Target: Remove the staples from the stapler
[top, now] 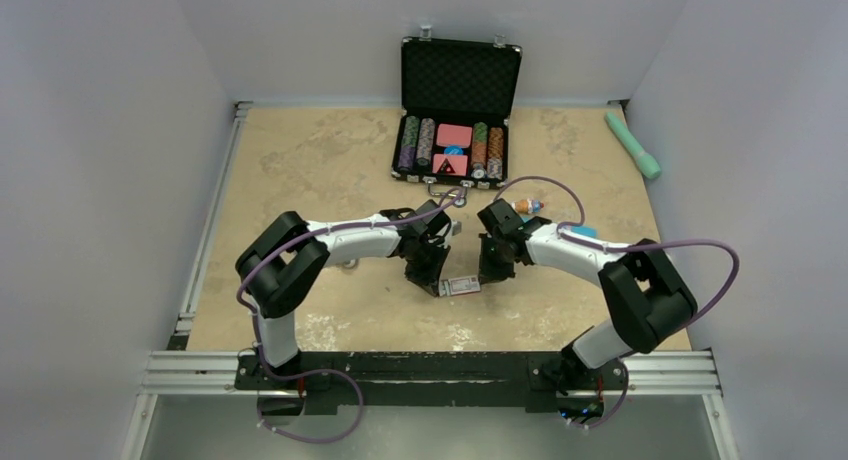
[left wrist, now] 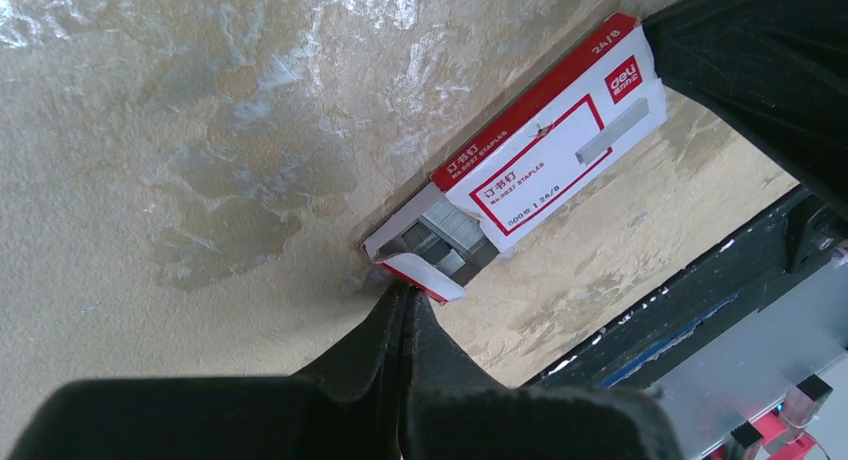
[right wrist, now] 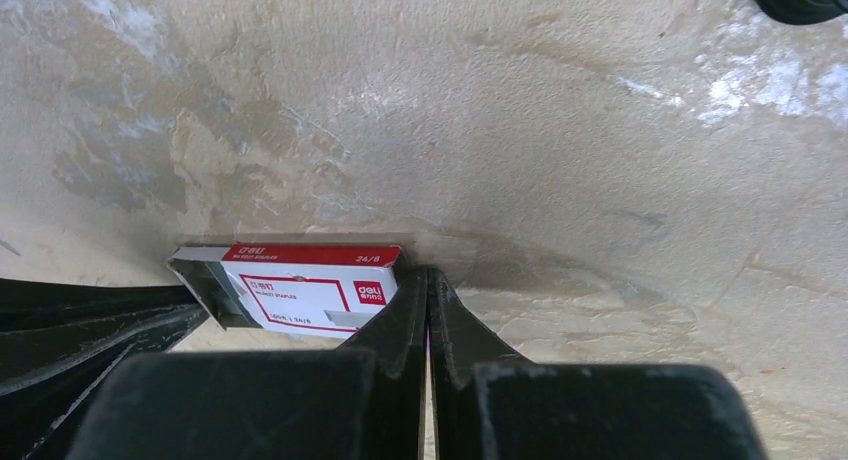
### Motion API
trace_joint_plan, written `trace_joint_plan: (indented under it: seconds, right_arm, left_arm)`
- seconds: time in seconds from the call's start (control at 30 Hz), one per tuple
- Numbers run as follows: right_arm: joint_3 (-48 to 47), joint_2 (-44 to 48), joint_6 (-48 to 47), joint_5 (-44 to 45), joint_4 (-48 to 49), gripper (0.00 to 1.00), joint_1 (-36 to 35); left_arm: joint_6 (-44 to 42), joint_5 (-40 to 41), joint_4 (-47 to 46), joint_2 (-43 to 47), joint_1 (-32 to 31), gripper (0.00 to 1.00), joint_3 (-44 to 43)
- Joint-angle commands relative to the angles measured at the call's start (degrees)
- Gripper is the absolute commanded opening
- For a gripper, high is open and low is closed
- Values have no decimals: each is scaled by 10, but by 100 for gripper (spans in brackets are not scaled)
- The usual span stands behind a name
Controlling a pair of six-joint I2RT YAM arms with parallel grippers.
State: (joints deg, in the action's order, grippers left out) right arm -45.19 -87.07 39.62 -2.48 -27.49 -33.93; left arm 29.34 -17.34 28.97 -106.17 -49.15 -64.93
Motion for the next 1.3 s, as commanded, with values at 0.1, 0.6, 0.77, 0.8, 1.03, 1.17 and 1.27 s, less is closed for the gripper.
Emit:
trace_joint_plan:
  seconds: [0.1,0.6,0.77,0.8,1.03,1.17,1.27]
  right_arm:
    - [-14,-20,0,-11,17,0,-19]
    - [-41,-45,0,-22,22,0,-40]
    - [-46,-46,-1,-42,31,0,-46]
    - [-47,-45,-1,-47,33,0,-47]
    - [-43,-55,-6,-75,50,0,-52]
    - [-38,-62,-8,-100,68,0,-55]
    - [-34,-72,-11,-134,93,0,-58]
  left_arm:
    - [-13,-7,-21,-3,3,0,-8]
    - [-19,-5,-21,0,3,0,-8]
    - [-20,-2,-19,0,3,0,-11]
    - [-20,1,-19,2,3,0,-10]
    - [-18,5,-22,5,7,0,-9]
    - [-13,13,-25,16,10,0,-3]
    - [-9,21,-30,26,15,0,3]
